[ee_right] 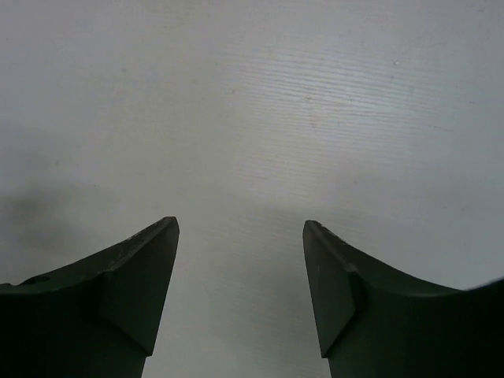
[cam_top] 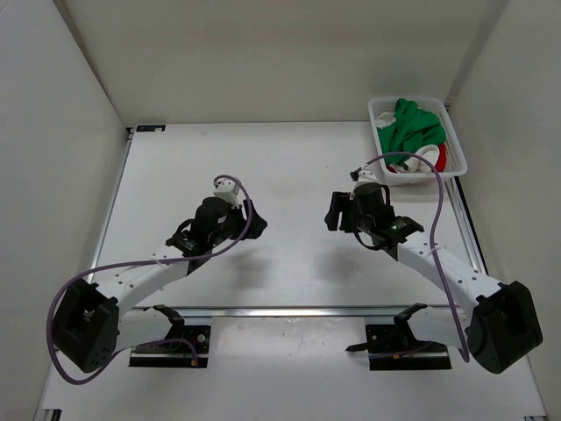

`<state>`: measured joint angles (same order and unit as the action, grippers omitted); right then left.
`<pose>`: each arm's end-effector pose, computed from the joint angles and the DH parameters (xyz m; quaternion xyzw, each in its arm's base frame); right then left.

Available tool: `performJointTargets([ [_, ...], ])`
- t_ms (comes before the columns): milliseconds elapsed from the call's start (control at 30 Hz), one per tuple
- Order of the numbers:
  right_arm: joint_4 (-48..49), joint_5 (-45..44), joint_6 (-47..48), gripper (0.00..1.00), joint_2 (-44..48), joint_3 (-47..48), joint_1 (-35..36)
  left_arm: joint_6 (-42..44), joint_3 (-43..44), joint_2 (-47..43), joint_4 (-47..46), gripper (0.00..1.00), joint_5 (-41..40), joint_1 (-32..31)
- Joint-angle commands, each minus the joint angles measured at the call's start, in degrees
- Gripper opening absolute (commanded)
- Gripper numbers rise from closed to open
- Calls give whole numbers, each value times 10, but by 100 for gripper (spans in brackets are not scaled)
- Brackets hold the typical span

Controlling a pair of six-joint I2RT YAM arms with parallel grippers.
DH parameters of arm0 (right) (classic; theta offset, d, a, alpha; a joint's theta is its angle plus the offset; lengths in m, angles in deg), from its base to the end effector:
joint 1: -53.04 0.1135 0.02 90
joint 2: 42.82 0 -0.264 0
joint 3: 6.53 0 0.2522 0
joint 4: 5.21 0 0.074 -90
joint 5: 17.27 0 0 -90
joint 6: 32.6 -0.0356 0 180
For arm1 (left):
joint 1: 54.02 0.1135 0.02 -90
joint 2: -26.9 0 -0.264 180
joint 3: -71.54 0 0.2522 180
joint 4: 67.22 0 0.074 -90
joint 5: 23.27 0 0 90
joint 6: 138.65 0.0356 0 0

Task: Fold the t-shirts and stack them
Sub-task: Grab crumpled tshirt from bin with the right arm

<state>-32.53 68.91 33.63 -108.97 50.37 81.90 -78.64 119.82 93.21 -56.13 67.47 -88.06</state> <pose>0.2202 0.1187 0.2492 -0.0247 0.8925 0.1725 0.4159 0.2065 -0.1400 0.2239 0.0337 0.8615 -0.2733 0.4266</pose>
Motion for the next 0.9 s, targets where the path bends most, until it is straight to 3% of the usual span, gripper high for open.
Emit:
performJointTargets([
  [0,-10,-17,8,63,-6,22,1,8,-8,-6,-14,72,23,-7],
  [67,-8,-20,14,56,-13,32,-3,8,-16,-8,-35,73,36,-1],
  [133,-10,-15,18,32,-21,48,-8,6,-16,-2,-49,68,45,-7],
  [167,-15,-14,18,22,-23,58,-16,11,-17,1,-51,63,39,-15],
  [300,-25,-23,33,2,-54,102,-42,1,-14,22,-71,37,44,-37],
  [433,-33,-42,64,0,-82,184,-108,6,-30,16,-105,27,20,-64],
  [500,-48,-52,72,0,-100,222,-162,4,-49,8,-119,28,17,-64],
  [533,-48,-54,72,3,-115,241,-194,4,-54,7,-123,31,16,-62],
  [633,-36,-75,86,25,-149,281,-245,3,-60,13,-132,39,23,-55],
  [867,-46,-74,111,41,-294,424,-325,-1,-60,25,-133,44,23,-66],
])
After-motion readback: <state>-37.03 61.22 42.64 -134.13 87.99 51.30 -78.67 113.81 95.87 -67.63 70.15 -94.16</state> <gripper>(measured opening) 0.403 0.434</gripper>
